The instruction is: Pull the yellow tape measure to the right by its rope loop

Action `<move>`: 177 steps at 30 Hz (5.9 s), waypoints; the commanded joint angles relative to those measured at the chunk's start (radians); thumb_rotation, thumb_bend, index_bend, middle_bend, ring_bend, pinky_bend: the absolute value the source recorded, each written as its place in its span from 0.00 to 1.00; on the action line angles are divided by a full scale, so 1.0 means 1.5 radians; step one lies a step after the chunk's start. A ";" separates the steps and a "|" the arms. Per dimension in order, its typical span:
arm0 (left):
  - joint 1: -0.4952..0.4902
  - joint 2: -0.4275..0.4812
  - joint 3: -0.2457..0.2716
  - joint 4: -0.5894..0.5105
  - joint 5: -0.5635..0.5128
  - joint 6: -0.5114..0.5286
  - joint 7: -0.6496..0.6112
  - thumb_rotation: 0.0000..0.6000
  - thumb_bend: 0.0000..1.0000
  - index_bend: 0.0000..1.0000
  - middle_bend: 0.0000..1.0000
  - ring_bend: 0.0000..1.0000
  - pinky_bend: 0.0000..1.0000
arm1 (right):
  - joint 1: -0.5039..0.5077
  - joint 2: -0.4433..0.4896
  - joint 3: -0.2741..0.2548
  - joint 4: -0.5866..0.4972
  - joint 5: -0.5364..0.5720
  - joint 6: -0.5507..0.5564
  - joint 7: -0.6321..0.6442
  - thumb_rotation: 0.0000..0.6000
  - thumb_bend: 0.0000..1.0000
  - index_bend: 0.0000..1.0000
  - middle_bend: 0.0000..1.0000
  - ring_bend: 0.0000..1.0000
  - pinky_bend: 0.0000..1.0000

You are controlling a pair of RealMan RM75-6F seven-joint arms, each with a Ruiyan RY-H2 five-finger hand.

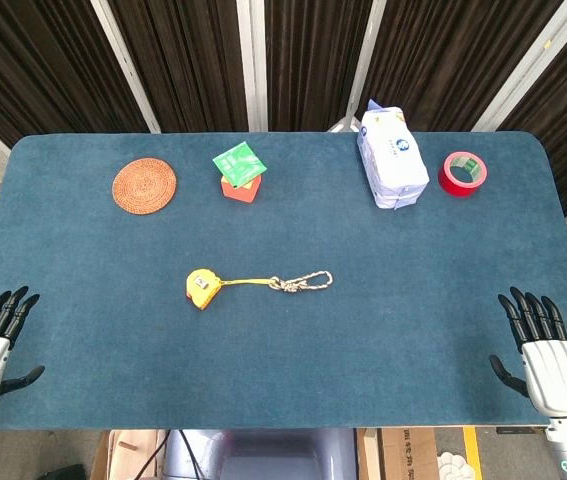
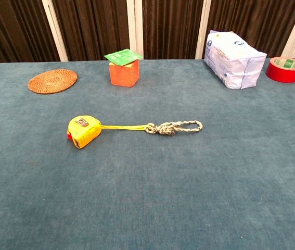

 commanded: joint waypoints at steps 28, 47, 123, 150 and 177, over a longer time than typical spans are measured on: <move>0.000 0.005 0.001 -0.006 -0.002 -0.002 -0.011 1.00 0.00 0.00 0.00 0.00 0.00 | 0.068 -0.007 0.027 -0.062 -0.014 -0.068 0.024 1.00 0.30 0.20 0.00 0.00 0.00; -0.003 0.009 -0.002 -0.002 -0.002 -0.004 -0.029 1.00 0.00 0.00 0.00 0.00 0.00 | 0.313 -0.217 0.171 -0.045 0.219 -0.337 -0.197 1.00 0.35 0.46 0.09 0.00 0.00; -0.017 0.008 -0.004 -0.006 -0.028 -0.034 -0.050 1.00 0.00 0.00 0.00 0.00 0.00 | 0.435 -0.458 0.164 0.264 0.376 -0.382 -0.187 1.00 0.39 0.51 0.12 0.00 0.00; -0.018 0.011 -0.004 -0.010 -0.035 -0.041 -0.055 1.00 0.00 0.00 0.00 0.00 0.00 | 0.437 -0.468 0.160 0.268 0.395 -0.389 -0.194 1.00 0.47 0.61 0.15 0.00 0.00; -0.017 0.012 -0.002 -0.016 -0.035 -0.041 -0.051 1.00 0.00 0.00 0.00 0.00 0.00 | 0.421 -0.396 0.182 0.197 0.419 -0.347 -0.222 1.00 0.47 0.62 0.15 0.00 0.00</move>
